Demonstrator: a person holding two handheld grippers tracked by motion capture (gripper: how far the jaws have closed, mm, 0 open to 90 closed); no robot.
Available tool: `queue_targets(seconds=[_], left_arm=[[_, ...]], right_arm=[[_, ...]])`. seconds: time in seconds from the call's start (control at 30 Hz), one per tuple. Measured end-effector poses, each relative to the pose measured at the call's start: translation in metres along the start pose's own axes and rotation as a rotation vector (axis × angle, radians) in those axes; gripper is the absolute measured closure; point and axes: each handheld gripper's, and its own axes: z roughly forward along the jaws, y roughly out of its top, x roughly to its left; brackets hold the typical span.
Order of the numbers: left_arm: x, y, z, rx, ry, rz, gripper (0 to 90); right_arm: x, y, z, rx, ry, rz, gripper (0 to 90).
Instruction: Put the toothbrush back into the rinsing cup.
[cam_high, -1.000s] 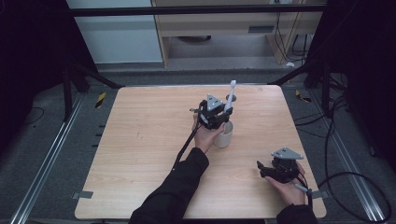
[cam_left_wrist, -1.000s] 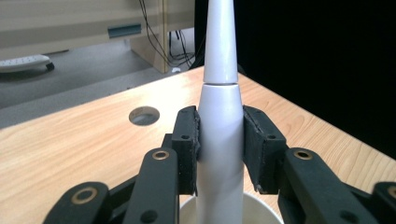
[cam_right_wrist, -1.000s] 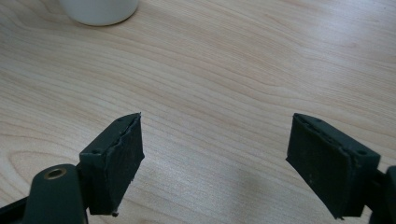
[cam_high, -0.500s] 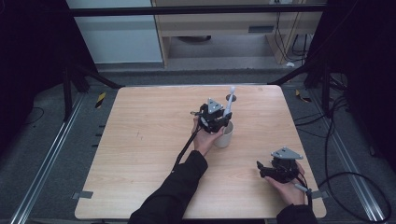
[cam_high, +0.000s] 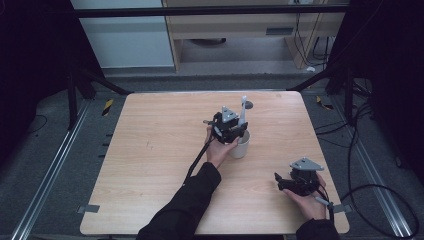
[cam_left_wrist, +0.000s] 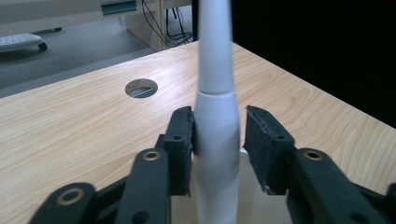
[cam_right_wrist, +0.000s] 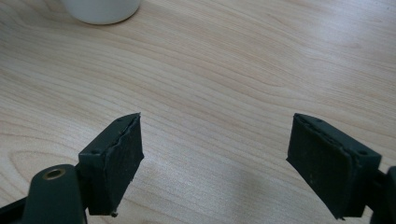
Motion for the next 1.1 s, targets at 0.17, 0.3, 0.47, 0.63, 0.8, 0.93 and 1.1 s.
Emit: queue_targets(seconds=[0.17, 0.3, 0.47, 0.63, 0.8, 0.93, 1.1], left_arm=[[0.001, -0.003, -0.003, 0.005, -0.002, 0.003, 56.5], [0.001, -0.005, -0.006, 0.009, -0.002, 0.004, 53.3], [0.001, -0.008, -0.020, 0.000, -0.007, 0.016, 50.1], [0.008, -0.007, -0.049, -0.005, 0.001, 0.026, 47.6], [0.020, -0.007, -0.080, -0.002, 0.009, 0.024, 44.3], [0.029, -0.012, -0.104, 0.014, 0.033, 0.035, 39.9], [0.039, -0.028, -0.129, 0.040, 0.060, 0.036, 37.7]], right_arm=[[0.000, 0.000, 0.000, -0.001, -0.002, 0.000, 18.2], [0.001, 0.000, 0.000, 0.003, 0.001, 0.003, 18.2], [0.000, 0.000, 0.000, 0.003, -0.001, 0.002, 18.1], [0.000, 0.000, -0.001, 0.008, -0.008, 0.008, 18.0], [-0.001, -0.001, -0.001, 0.009, -0.015, 0.011, 17.6], [-0.001, -0.002, -0.002, 0.009, -0.021, 0.014, 17.3], [-0.003, -0.004, -0.003, 0.014, -0.029, 0.016, 17.3]])
